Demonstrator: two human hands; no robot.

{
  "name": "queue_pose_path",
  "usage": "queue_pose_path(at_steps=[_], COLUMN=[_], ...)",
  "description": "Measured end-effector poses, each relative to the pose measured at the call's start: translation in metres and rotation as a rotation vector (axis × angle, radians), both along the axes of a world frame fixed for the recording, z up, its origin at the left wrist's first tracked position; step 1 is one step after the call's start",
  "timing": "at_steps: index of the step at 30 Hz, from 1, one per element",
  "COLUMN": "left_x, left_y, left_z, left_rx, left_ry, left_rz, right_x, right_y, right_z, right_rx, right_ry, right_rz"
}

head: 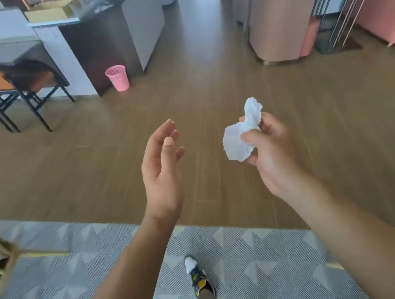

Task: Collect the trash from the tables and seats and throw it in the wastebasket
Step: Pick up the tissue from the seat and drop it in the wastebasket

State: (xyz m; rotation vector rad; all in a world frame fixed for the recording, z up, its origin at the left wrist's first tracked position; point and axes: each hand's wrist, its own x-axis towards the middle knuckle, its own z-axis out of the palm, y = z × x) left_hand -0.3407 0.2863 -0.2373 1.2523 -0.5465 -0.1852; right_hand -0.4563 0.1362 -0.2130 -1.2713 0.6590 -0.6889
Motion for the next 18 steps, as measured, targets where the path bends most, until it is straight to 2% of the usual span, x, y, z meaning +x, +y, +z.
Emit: queue_pose_path(at_steps=[13,18], left_x=[0.248,0.325], left_y=[-0.060,-0.079], left_z=[-0.003,0.002], left_rx=[0.045,0.058], left_ry=[-0.024,-0.018], left_rz=[0.066,0.090], right_x=[0.265,0.340], right_y=[-0.071,-0.088], right_z=[0.004,-0.001], right_rx=[0.021,0.034], right_ry=[-0.045,-0.027], right_rz=[0.073,0.089])
